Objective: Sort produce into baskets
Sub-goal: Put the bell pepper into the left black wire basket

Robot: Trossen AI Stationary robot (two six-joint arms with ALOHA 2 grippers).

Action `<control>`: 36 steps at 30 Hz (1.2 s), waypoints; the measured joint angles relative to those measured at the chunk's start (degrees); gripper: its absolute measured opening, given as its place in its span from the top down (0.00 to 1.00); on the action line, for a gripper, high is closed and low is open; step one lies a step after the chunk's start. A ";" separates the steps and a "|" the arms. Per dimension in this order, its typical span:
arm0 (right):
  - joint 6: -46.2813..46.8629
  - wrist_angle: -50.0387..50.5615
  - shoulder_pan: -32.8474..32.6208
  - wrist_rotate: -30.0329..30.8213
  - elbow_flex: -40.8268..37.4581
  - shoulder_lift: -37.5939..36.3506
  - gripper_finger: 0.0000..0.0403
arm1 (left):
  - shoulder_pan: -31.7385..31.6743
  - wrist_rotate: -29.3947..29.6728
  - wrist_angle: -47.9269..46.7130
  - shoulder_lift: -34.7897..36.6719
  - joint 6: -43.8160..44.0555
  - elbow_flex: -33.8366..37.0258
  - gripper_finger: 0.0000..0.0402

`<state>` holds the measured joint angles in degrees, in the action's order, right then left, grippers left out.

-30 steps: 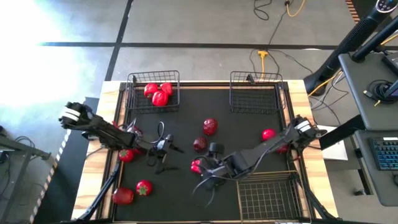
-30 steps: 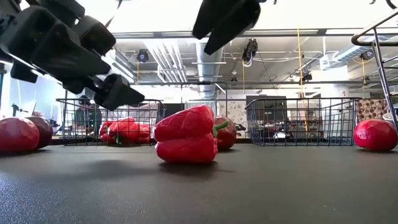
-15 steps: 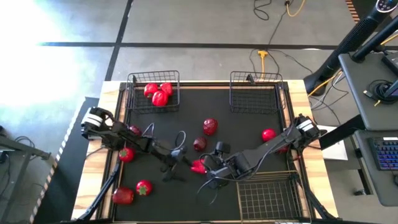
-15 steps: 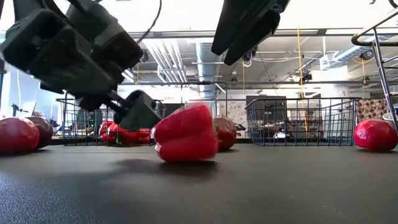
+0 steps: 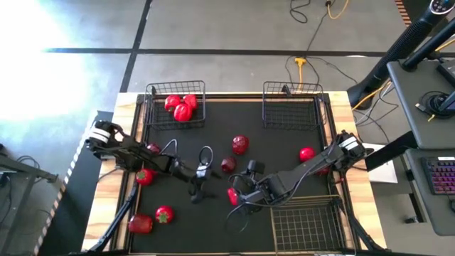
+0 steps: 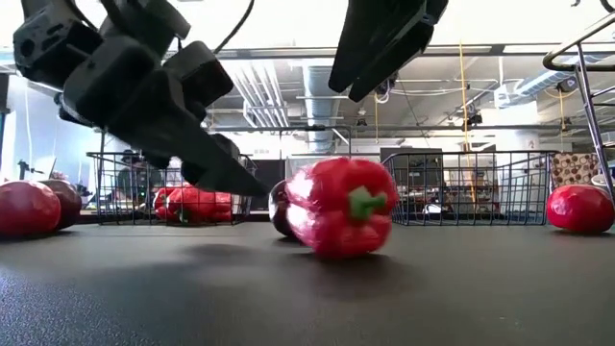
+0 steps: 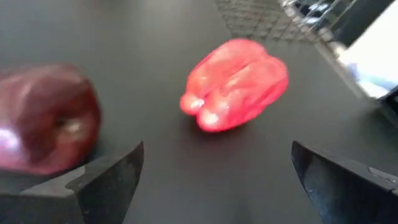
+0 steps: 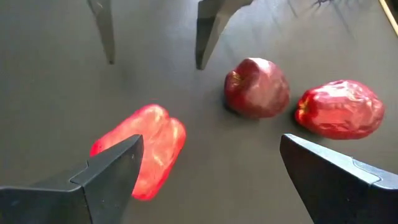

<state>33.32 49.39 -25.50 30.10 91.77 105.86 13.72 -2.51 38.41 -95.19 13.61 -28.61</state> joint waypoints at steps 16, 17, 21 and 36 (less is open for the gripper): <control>2.08 1.95 1.12 -5.28 -5.39 1.45 0.09 | 0.10 1.76 -1.94 -2.85 -4.10 -1.74 0.03; 2.10 1.87 1.60 -5.24 -5.81 1.61 0.09 | 0.10 1.76 -2.47 -2.86 -4.09 -1.71 0.03; 0.45 0.15 3.75 -6.04 -7.81 1.98 0.09 | 0.64 1.07 -1.13 -3.06 -5.82 -1.70 0.03; -13.75 -15.38 9.80 -12.20 -8.79 4.30 0.09 | 1.85 -2.86 1.11 -3.20 -14.99 -3.75 0.03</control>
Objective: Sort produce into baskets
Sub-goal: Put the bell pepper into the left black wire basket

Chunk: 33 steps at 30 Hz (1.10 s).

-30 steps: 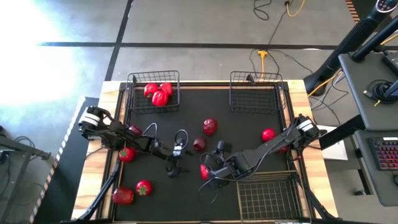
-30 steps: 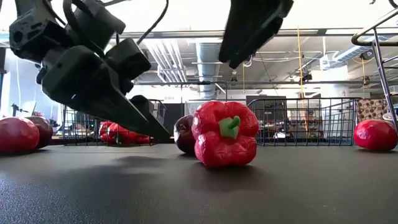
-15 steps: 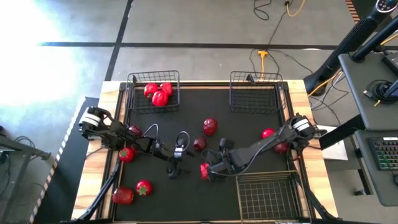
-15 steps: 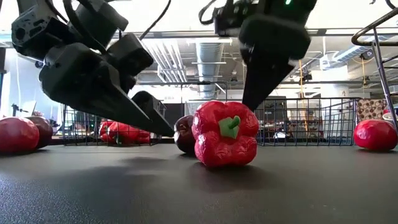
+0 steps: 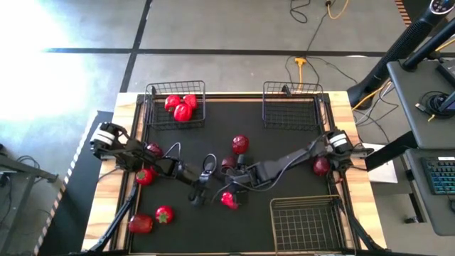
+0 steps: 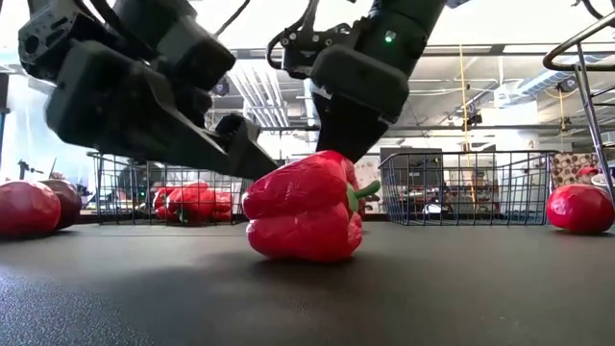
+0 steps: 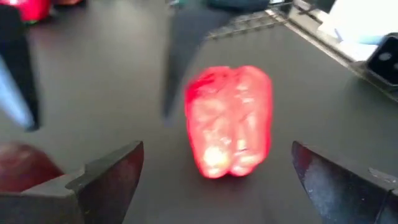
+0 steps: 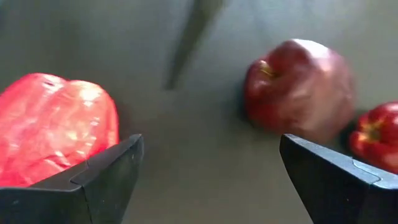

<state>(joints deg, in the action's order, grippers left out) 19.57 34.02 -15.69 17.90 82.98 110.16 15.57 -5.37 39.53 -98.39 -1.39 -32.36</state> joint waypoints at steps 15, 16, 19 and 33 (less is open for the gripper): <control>7.68 10.55 -0.85 2.43 1.92 -5.68 0.09 | 4.16 6.26 -1.18 -3.77 0.73 -2.87 0.03; 8.80 11.59 -1.28 3.78 2.15 -5.94 0.09 | 4.25 6.29 -1.13 -5.05 0.53 -3.85 0.03; 11.08 13.76 -2.74 6.27 3.07 -6.17 0.09 | 4.26 6.29 -1.14 -8.50 0.39 -6.50 0.03; 19.03 15.39 -5.71 6.74 3.54 -6.39 0.09 | 3.26 6.34 -0.16 -12.78 -5.47 -12.41 0.15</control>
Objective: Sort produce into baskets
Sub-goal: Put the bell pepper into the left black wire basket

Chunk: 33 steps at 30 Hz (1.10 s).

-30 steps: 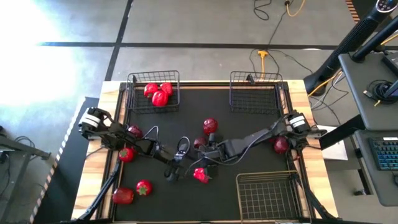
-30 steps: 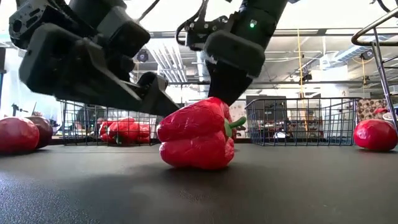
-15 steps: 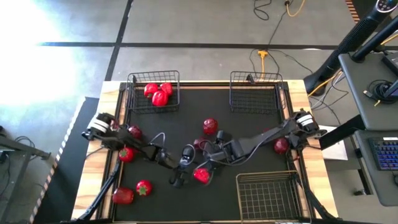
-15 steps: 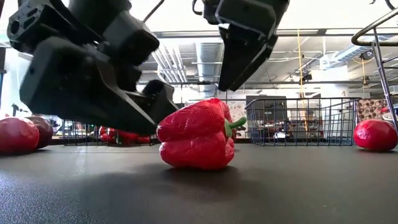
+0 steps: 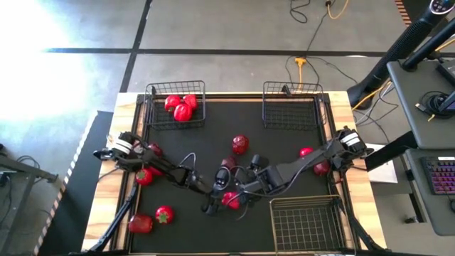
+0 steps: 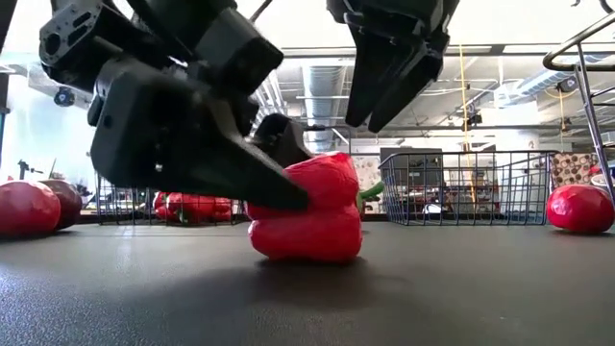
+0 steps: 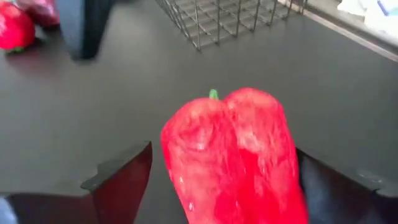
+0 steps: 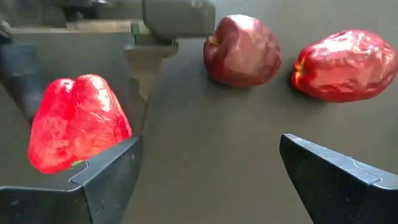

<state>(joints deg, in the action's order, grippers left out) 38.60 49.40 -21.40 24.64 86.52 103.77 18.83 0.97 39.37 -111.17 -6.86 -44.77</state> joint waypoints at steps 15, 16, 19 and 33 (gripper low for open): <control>-2.53 1.12 -0.81 -0.05 0.00 -0.02 0.09 | -0.46 10.74 -1.12 3.60 2.06 0.96 0.35; -2.62 1.22 -0.81 -0.07 0.00 -0.02 0.09 | -0.39 13.40 -2.08 5.68 1.24 1.50 0.35; -2.60 1.44 -0.81 -0.07 -0.33 -0.04 0.09 | -0.26 18.35 -9.20 13.62 -0.71 4.24 0.36; -16.28 -28.17 0.10 -0.20 -11.17 2.13 0.09 | -6.96 41.83 -45.17 57.16 0.70 10.89 0.36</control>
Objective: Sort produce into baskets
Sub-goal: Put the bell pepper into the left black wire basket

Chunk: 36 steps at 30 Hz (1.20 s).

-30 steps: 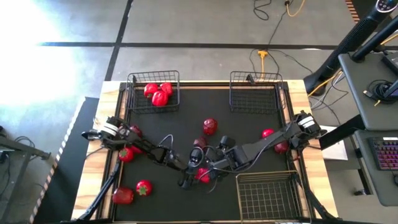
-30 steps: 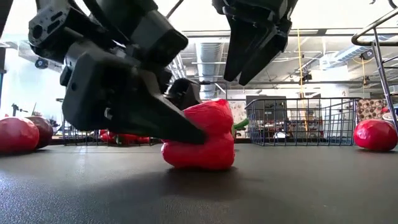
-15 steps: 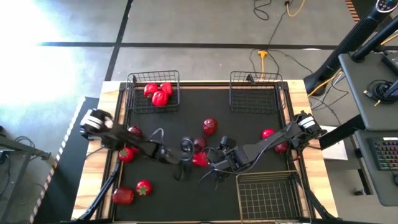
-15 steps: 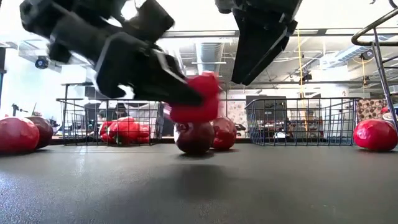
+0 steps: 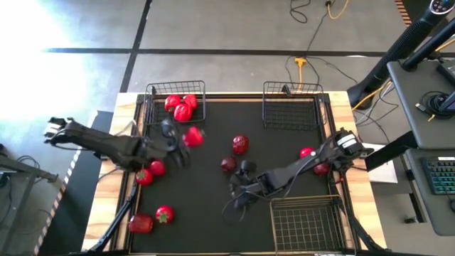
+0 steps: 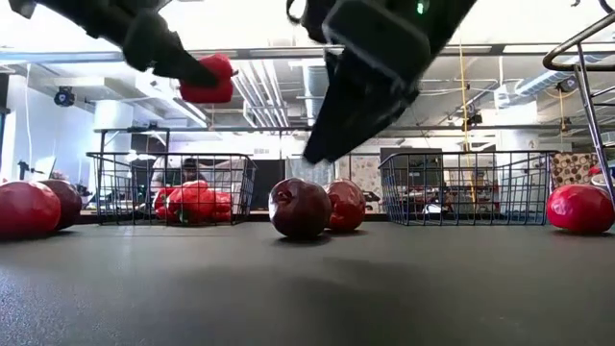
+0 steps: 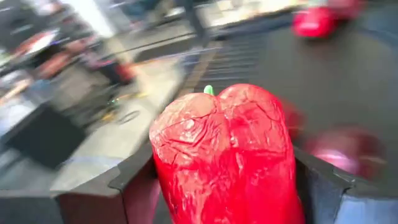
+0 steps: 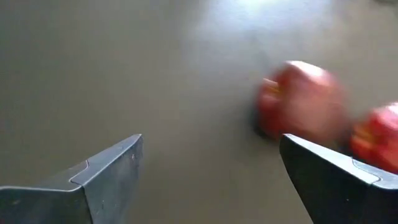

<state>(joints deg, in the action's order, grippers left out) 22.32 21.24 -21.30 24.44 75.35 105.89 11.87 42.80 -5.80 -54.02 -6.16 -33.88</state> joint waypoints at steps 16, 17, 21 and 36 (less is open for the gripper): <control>-8.89 -9.74 4.26 -6.16 -1.90 1.81 0.09 | -52.58 -18.88 -30.56 -5.02 13.53 -15.38 0.36; -8.96 -10.14 4.29 -6.52 -1.92 1.81 0.09 | -54.83 -21.63 -31.29 -6.74 13.50 -16.49 0.36; -8.41 -10.26 4.35 -6.67 -1.92 1.81 0.09 | -60.99 -25.72 -35.87 -13.64 10.71 -19.87 0.36; -1.24 -6.61 1.40 -6.60 -1.96 1.81 0.09 | -63.14 -24.50 -38.60 -29.01 6.90 -20.84 0.35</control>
<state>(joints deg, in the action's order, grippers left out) 21.08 14.63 -19.90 17.84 73.38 107.70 -51.27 18.30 -44.40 -83.02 0.74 -54.72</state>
